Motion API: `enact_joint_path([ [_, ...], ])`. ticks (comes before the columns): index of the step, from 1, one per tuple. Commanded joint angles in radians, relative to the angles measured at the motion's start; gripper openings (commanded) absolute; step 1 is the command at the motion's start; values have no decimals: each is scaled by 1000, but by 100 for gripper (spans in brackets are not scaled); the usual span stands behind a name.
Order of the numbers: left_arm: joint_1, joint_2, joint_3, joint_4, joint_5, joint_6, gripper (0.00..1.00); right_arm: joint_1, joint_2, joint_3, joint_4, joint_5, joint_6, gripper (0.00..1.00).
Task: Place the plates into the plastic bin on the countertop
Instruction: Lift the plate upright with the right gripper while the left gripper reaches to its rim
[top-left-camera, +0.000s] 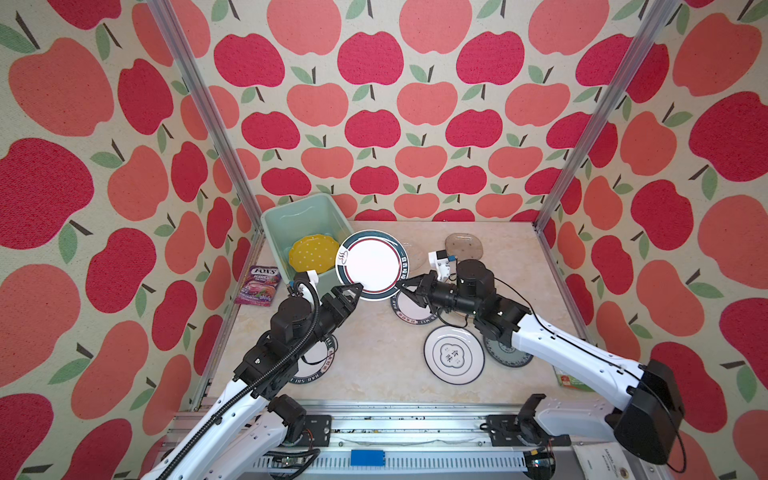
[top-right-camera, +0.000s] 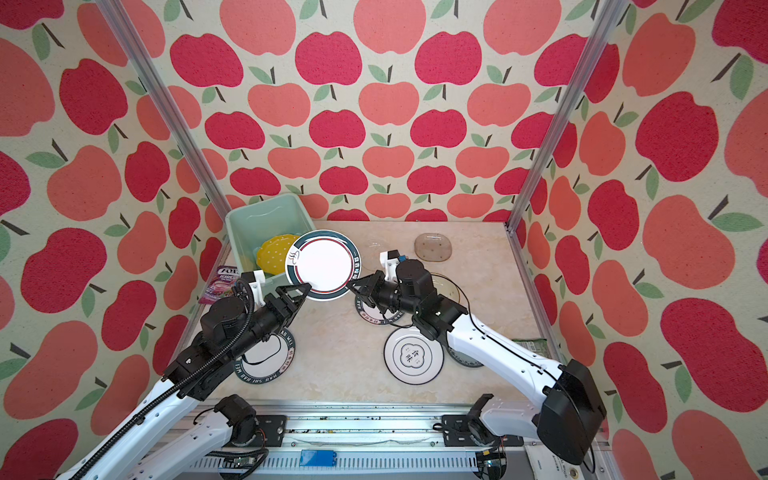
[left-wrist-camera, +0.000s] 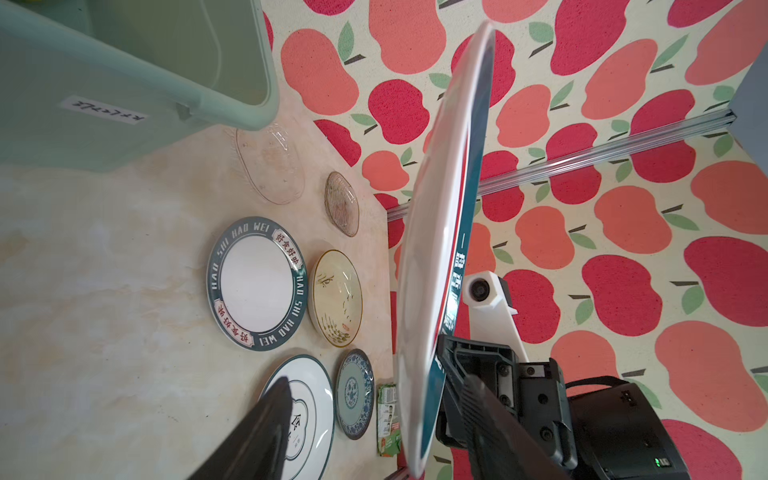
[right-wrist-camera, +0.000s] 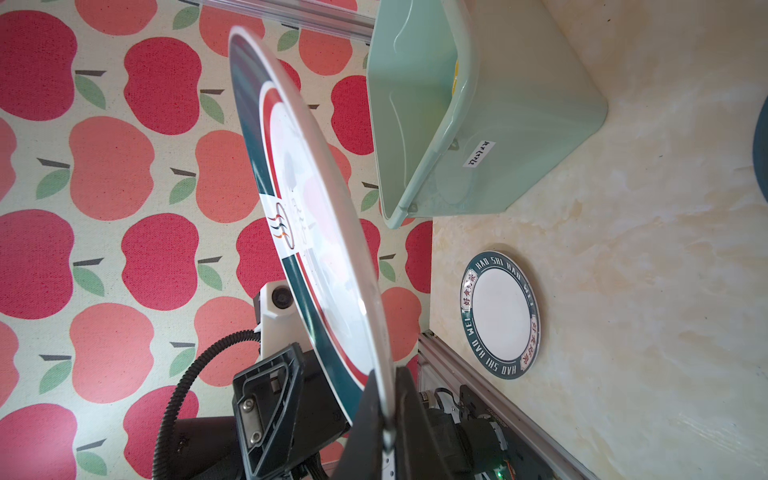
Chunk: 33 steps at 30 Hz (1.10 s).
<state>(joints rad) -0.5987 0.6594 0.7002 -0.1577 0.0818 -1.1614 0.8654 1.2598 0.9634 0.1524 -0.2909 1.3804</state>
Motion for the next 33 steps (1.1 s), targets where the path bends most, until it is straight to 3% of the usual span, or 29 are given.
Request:
enact_joint_path([
  [1,-13,5,-34,140,-58,-16,61,14,9,14,95,-20,30,0],
  [6,-36,35,-71,267,-86,-20,51,27,22,15,111,-16,41,0],
  [17,-89,71,-85,342,-160,-2,42,27,53,15,166,-8,67,0],
  [31,-105,72,-98,361,-222,5,11,29,80,42,153,-5,72,0],
  [33,-105,72,-96,356,-233,4,5,29,85,48,140,-4,67,4],
])
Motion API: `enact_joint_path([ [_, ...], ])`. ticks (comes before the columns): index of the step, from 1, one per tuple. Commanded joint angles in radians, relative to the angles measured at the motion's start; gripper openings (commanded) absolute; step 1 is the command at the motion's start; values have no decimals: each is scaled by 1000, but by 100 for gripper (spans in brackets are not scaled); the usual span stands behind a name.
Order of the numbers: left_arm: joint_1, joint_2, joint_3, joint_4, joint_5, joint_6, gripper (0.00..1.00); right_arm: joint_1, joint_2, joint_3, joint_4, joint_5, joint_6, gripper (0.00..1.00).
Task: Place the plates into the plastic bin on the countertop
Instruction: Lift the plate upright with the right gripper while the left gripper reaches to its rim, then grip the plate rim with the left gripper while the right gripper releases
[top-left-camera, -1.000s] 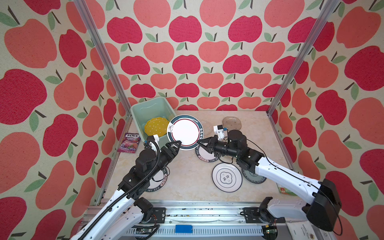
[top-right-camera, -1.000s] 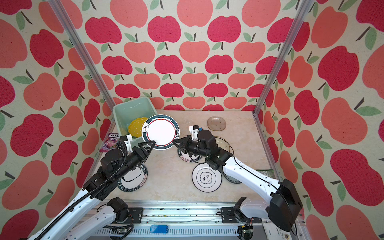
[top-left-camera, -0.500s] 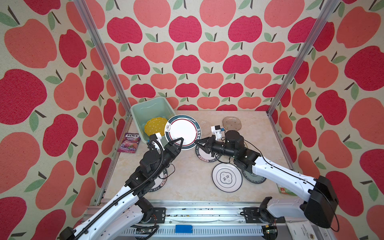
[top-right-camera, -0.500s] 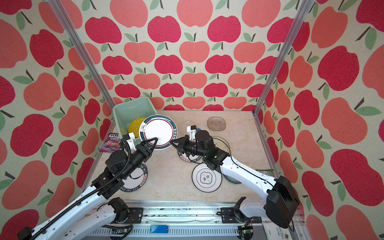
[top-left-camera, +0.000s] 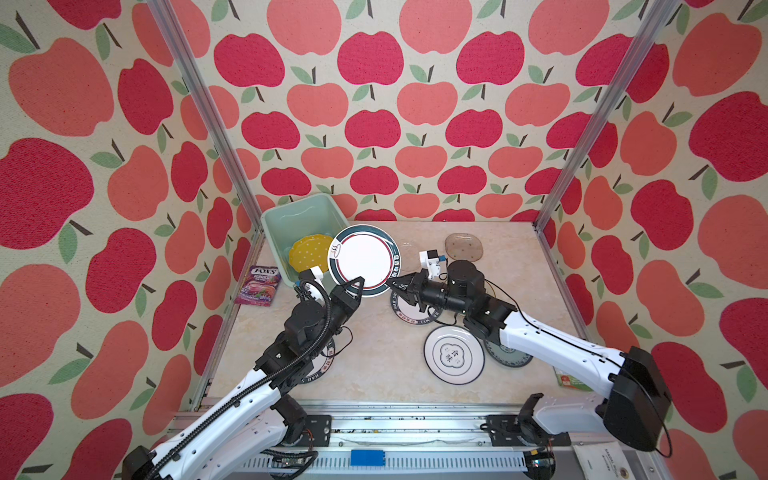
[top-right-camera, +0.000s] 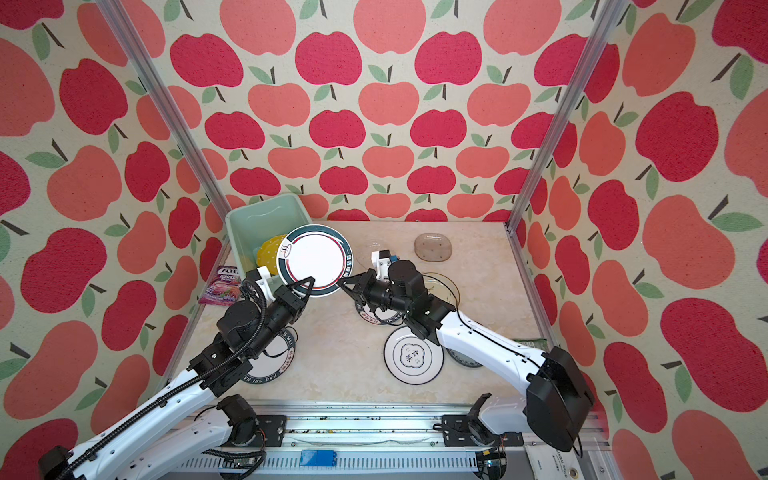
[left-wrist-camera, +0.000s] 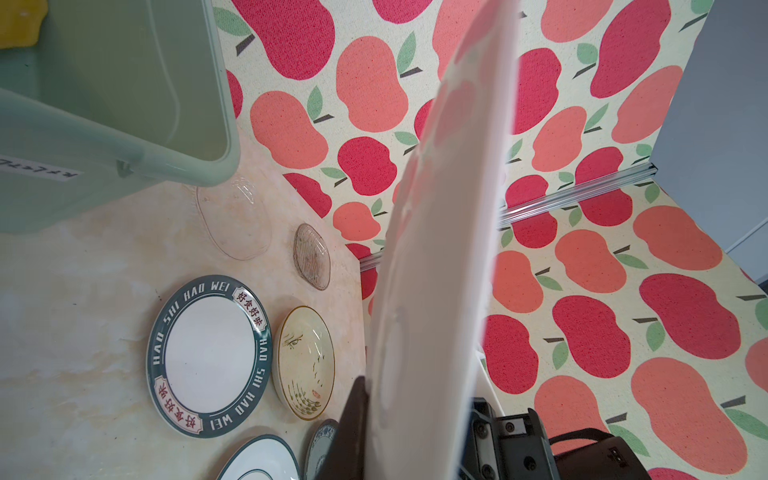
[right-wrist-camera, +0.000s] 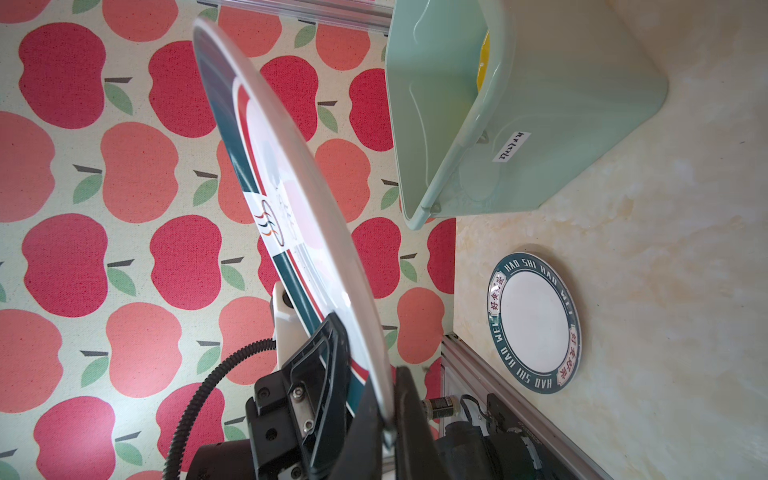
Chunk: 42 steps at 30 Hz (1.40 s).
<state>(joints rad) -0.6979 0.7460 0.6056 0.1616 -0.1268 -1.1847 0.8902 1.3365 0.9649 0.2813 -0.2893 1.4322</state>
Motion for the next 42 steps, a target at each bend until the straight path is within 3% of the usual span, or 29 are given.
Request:
enact_joint_path([
  [1,-5,-16,0,35,-33,26,0,4,9,50,4,-5,12,8],
  [3,-3,-16,4,28,-51,25,0,3,11,56,-7,-5,2,13],
  [7,3,-17,27,-11,-85,40,0,-9,2,60,-40,-15,-35,40],
  [14,34,13,182,-199,-201,105,0,-70,-106,52,-210,-35,-179,60],
  [22,152,169,384,-168,-330,96,0,-154,-273,25,-422,-7,-272,62],
  [32,272,439,516,-47,-501,-182,0,-195,-297,65,-570,-41,-253,60],
  [37,291,537,539,-105,-627,-357,0,-201,-285,125,-677,-63,-265,60],
  [42,304,632,548,-197,-671,-558,0,-238,-301,138,-743,-101,-259,60],
])
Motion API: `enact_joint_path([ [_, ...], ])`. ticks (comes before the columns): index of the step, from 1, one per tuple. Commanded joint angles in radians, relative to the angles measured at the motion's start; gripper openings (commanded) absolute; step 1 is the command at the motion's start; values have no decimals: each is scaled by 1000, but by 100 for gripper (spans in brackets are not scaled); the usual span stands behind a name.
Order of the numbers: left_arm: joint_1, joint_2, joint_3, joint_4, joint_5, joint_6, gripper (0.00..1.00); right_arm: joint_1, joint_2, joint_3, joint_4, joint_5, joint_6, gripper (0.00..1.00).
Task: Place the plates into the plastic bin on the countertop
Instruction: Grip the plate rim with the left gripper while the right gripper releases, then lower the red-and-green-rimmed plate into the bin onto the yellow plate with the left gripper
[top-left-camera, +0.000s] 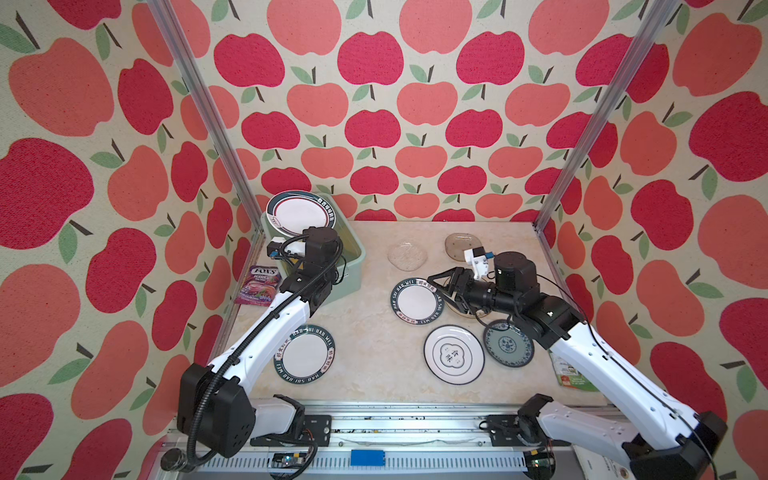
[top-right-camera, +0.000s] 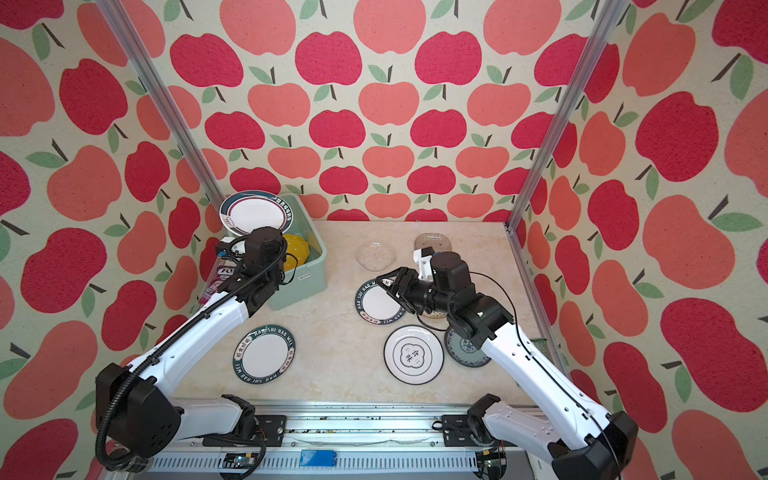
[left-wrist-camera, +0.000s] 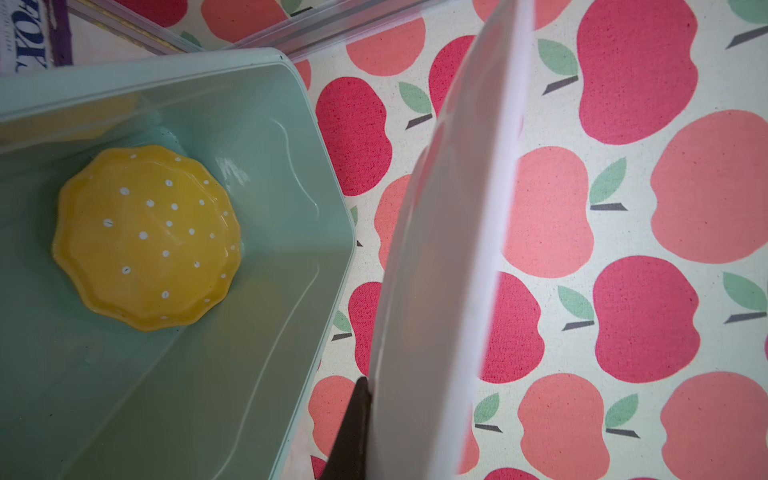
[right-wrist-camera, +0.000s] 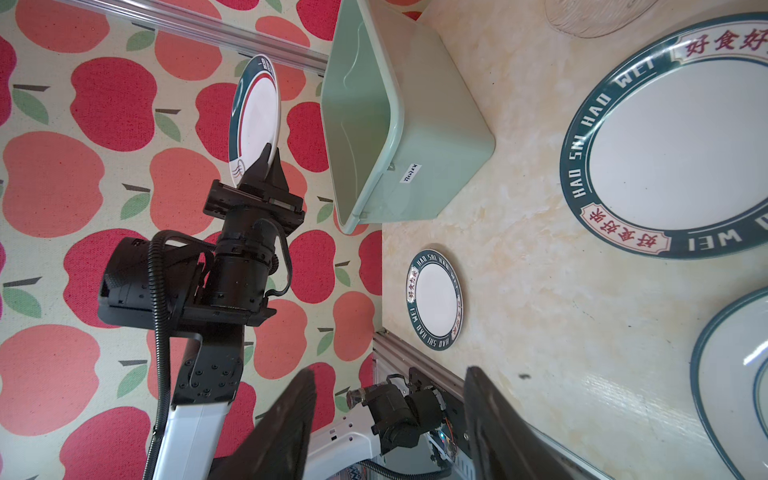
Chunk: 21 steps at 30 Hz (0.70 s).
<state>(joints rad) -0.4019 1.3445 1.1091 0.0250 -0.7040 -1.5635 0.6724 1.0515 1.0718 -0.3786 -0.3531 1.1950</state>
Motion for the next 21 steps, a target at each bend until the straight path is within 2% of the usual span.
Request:
enact_joint_path([
  [1,8,54,44,-64,-98,-204,0,-33,-21,31,-92,-46,-23,60],
  [7,13,178,63,-85,-92,-374,0,-104,-32,27,-115,-105,-17,59],
  [21,55,427,155,-4,-27,-514,0,-180,-44,5,-154,-168,-31,59],
])
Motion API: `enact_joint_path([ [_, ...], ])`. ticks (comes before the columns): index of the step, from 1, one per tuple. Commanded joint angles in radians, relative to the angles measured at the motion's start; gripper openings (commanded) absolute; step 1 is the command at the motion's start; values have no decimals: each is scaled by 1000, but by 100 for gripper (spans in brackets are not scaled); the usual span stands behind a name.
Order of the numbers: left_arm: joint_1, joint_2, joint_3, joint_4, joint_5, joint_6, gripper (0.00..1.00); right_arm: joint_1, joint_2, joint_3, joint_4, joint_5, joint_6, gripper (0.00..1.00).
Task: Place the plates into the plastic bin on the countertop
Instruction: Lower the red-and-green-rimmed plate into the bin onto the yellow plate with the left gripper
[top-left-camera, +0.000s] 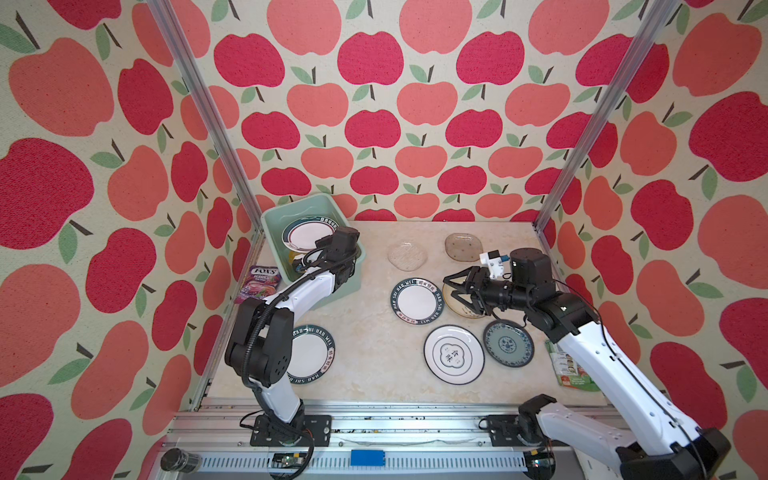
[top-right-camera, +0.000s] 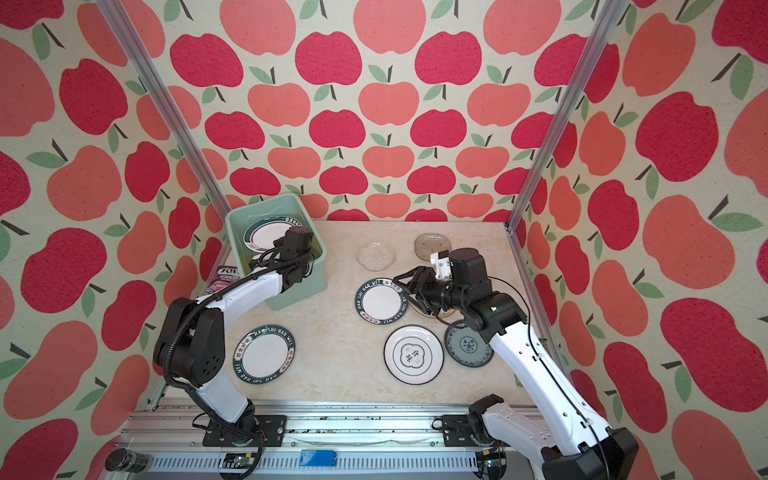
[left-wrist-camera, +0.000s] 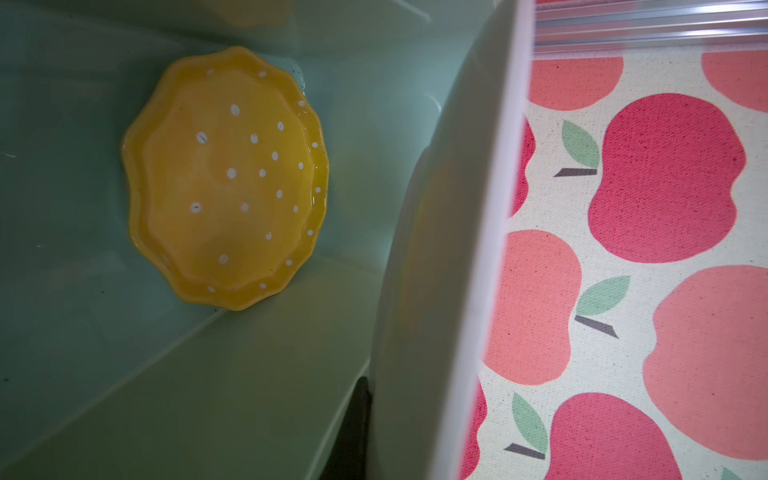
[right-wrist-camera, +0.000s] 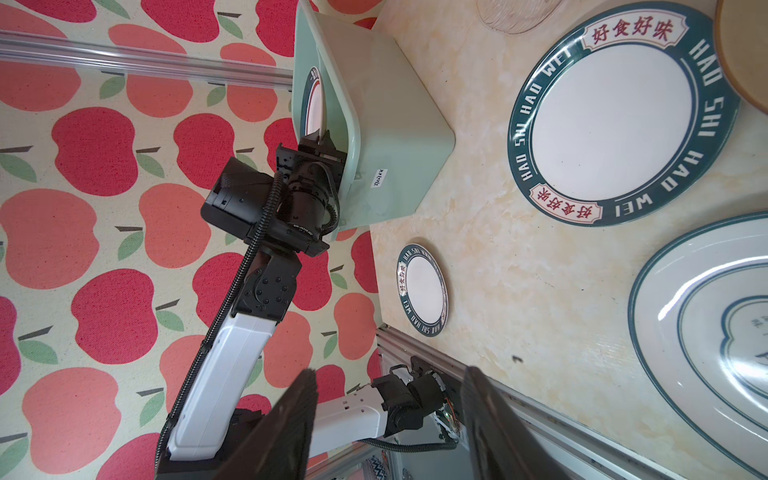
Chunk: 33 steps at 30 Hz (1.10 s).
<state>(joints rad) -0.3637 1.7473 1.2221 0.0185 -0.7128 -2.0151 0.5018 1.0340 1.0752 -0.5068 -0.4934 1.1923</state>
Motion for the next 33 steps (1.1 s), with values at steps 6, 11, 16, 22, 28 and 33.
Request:
enact_joint_path([
  [6,46,84,80,3,27,-86,0,-16,-23,-13,-21,-31,-27,59],
  [11,68,132,126,-23,69,-88,0,-19,-10,-17,-1,-33,-21,59],
  [16,93,166,174,-68,92,-72,0,-18,-5,-36,35,-30,-6,58],
  [22,130,205,222,-97,124,-31,3,-18,-17,-61,41,-32,2,58],
  [28,146,243,273,-160,155,-10,11,-18,-31,-77,71,-24,33,58],
  [33,149,265,321,-267,173,4,19,-18,-38,-73,85,-8,39,58],
])
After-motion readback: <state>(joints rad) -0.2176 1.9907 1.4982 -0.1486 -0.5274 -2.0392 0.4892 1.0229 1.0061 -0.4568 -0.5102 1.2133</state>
